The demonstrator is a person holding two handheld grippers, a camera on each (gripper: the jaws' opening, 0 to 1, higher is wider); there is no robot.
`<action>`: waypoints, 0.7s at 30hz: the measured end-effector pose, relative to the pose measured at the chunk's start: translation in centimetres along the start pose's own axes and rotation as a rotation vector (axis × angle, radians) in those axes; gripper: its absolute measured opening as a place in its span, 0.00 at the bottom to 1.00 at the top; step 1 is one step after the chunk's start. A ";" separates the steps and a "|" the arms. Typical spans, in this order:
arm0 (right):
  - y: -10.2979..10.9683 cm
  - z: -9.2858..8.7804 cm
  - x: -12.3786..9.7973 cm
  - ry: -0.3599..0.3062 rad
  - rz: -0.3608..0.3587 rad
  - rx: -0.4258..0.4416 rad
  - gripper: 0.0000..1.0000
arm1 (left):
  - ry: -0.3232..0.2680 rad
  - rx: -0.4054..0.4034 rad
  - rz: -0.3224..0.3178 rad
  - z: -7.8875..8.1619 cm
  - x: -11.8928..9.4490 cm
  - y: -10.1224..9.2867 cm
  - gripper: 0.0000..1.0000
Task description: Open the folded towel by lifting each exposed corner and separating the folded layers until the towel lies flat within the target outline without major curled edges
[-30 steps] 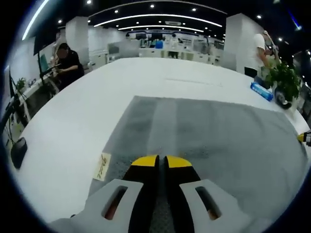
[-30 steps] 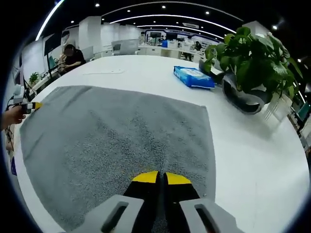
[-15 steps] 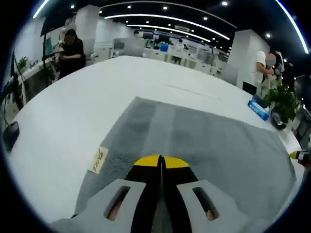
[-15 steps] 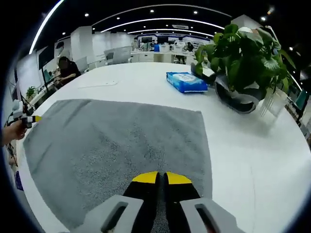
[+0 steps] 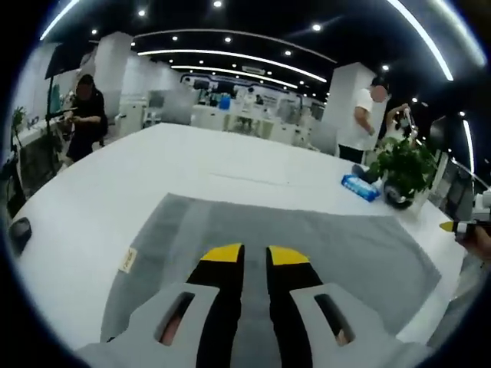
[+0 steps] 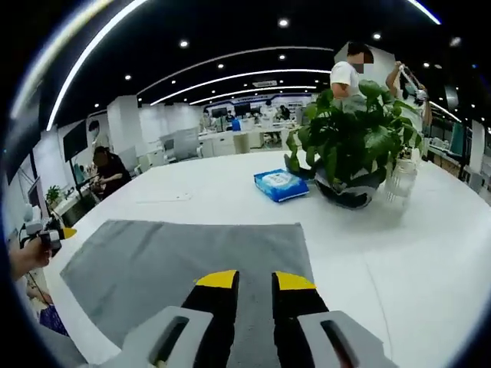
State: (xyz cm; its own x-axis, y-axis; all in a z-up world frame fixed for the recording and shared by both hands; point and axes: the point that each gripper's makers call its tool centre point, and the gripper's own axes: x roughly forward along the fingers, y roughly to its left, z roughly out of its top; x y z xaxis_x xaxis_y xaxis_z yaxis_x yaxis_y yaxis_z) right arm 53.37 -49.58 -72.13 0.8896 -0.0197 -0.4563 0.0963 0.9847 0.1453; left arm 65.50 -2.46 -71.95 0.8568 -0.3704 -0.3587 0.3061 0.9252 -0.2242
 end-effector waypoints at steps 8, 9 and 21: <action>0.5 -0.5 -3.5 -0.063 0.041 0.109 0.32 | -0.056 0.052 -0.073 0.6 -2.6 -4.1 0.28; 0.5 -0.8 -3.9 -0.056 0.043 0.115 0.34 | -0.053 0.054 -0.076 0.5 -3.0 -4.5 0.29; 0.0 -1.5 -6.2 -0.118 0.040 0.167 0.55 | -0.076 0.012 -0.090 -1.5 -5.2 -8.0 0.43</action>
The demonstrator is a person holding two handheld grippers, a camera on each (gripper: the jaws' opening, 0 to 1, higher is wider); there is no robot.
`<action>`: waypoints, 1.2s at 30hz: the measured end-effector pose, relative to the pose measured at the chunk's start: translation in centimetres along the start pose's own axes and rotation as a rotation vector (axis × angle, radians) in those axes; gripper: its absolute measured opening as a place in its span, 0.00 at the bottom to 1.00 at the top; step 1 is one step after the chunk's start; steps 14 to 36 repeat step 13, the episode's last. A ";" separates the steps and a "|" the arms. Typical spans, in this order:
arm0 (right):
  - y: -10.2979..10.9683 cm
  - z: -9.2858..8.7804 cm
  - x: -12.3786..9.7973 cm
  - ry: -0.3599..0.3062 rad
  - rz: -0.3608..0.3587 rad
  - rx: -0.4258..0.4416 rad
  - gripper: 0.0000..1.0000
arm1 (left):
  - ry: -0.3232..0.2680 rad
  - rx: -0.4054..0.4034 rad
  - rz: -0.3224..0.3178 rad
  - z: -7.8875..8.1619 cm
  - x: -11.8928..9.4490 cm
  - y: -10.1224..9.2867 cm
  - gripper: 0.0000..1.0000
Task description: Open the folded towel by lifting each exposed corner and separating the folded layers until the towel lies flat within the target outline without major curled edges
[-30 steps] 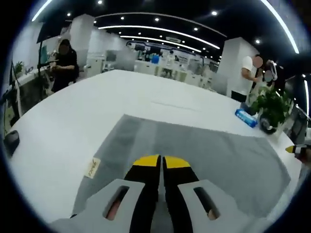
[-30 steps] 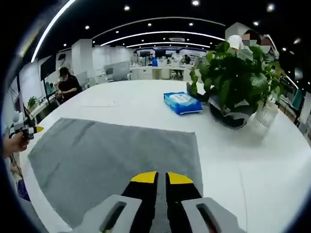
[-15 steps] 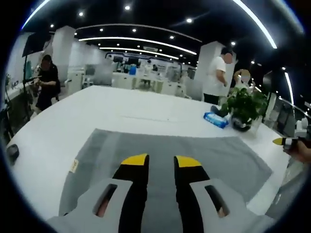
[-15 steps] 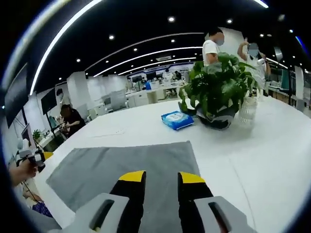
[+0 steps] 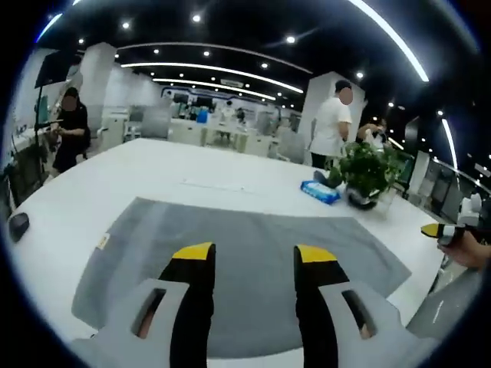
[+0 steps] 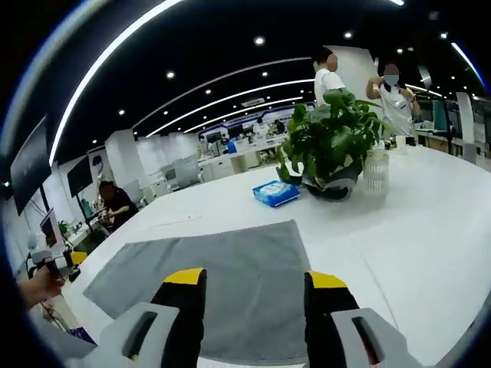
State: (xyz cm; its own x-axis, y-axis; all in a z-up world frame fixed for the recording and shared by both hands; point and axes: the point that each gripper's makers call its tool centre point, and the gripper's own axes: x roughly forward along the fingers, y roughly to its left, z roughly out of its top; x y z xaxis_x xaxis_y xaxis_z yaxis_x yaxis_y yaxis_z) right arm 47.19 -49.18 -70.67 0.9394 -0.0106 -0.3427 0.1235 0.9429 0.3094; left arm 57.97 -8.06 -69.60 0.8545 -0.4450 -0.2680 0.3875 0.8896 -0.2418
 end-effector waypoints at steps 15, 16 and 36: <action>1.3 1.4 -0.1 -0.103 0.012 -0.117 0.85 | -0.069 -0.064 0.044 -1.2 -0.4 -0.8 0.80; 1.3 1.4 -0.1 -0.103 0.012 -0.117 0.85 | -0.069 -0.064 0.044 -1.2 -0.4 -0.8 0.80; 1.3 1.4 -0.1 -0.103 0.012 -0.117 0.85 | -0.069 -0.064 0.044 -1.2 -0.4 -0.8 0.80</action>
